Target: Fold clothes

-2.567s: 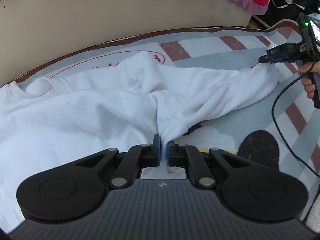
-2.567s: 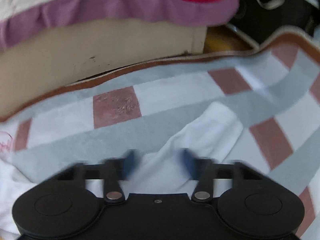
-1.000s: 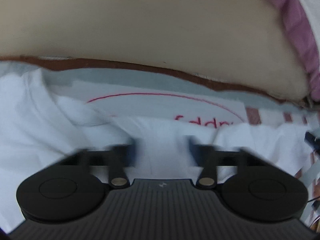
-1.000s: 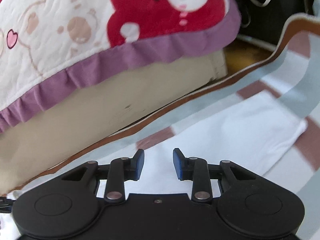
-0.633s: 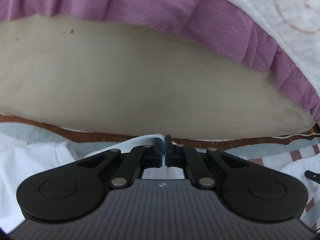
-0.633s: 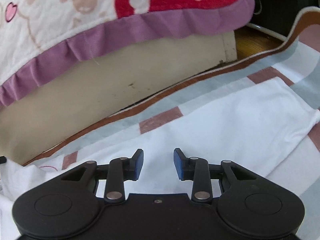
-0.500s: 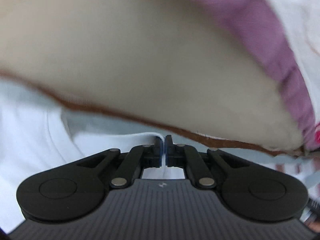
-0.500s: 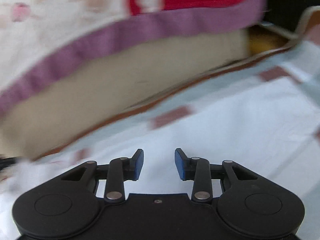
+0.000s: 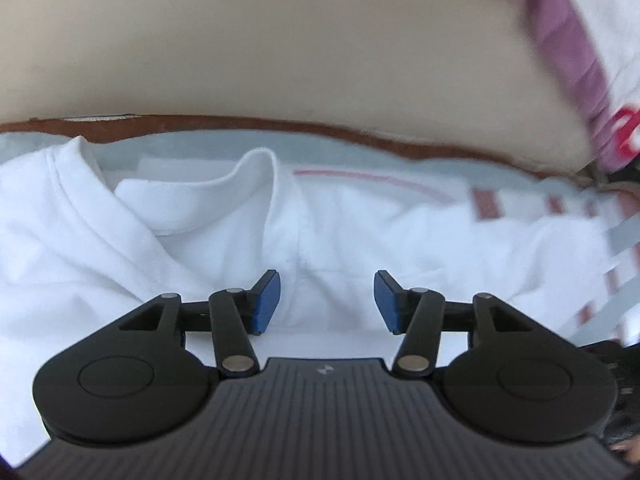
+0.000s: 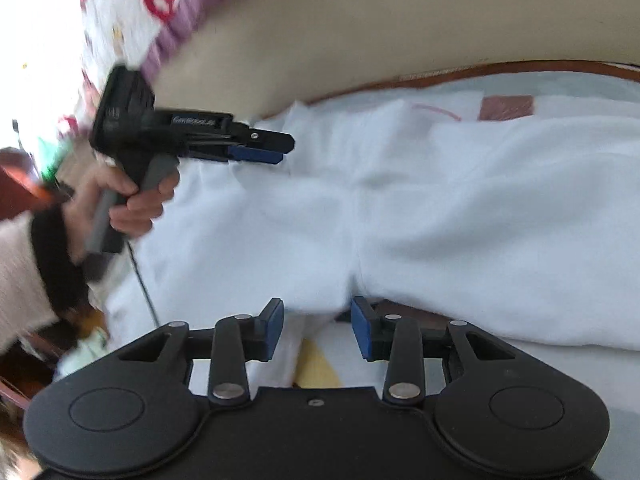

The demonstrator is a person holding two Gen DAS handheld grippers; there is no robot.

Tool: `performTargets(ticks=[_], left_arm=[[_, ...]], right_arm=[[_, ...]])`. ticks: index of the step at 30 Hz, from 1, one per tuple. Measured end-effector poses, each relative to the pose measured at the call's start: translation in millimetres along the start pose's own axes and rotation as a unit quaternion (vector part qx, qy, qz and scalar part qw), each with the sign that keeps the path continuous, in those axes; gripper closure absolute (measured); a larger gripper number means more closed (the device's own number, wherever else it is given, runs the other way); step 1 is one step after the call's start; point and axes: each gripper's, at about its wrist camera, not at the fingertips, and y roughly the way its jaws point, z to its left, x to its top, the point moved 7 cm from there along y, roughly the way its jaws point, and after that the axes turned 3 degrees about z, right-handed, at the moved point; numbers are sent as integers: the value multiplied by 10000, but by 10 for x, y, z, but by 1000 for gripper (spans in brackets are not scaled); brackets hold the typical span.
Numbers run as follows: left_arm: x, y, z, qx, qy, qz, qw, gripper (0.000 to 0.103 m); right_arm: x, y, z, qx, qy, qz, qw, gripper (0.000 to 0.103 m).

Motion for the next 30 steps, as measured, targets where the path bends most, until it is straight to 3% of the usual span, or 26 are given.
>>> performTargets(ticks=[1, 2, 3, 6, 10, 13, 15, 20, 23, 27, 30], left_arm=[[48, -26, -46, 151, 155, -94, 9997, 59], [96, -52, -92, 303, 310, -187, 9989, 91], [146, -79, -139, 454, 465, -281, 9975, 97], [296, -166, -283, 905, 927, -560, 9900, 97], [505, -298, -481, 1479, 1511, -939, 9729, 97], [692, -431, -535, 1478, 1399, -1350, 9697, 97], [698, -379, -570, 1633, 1453, -1419, 9654, 97], [697, -265, -679, 2035, 1487, -1750, 9518, 97], [704, -200, -709, 2468, 1589, -1939, 9361, 97], [675, -50, -772, 3196, 2062, -2007, 9028, 97], [672, 24, -754, 3412, 2105, -1984, 8944, 97]], right_arm=[[-7, 23, -22, -61, -9, 24, 10000, 58], [-16, 44, -47, -125, -18, 46, 9999, 58], [-23, 48, -55, -107, -32, 24, 9999, 58], [-25, 36, -98, -14, 26, -17, 10000, 58], [-24, -10, -150, 10, 144, -62, 9999, 58], [-12, -20, -183, -40, 198, -106, 9997, 58], [-3, -61, -219, -193, 194, -161, 9995, 58], [90, -300, -494, -1069, 391, -701, 9910, 58], [129, -485, -743, -1218, 1003, -1081, 9815, 60], [116, -690, -991, -1344, 1668, -1557, 9643, 58], [100, -743, -1081, -1282, 1866, -1822, 9569, 56]])
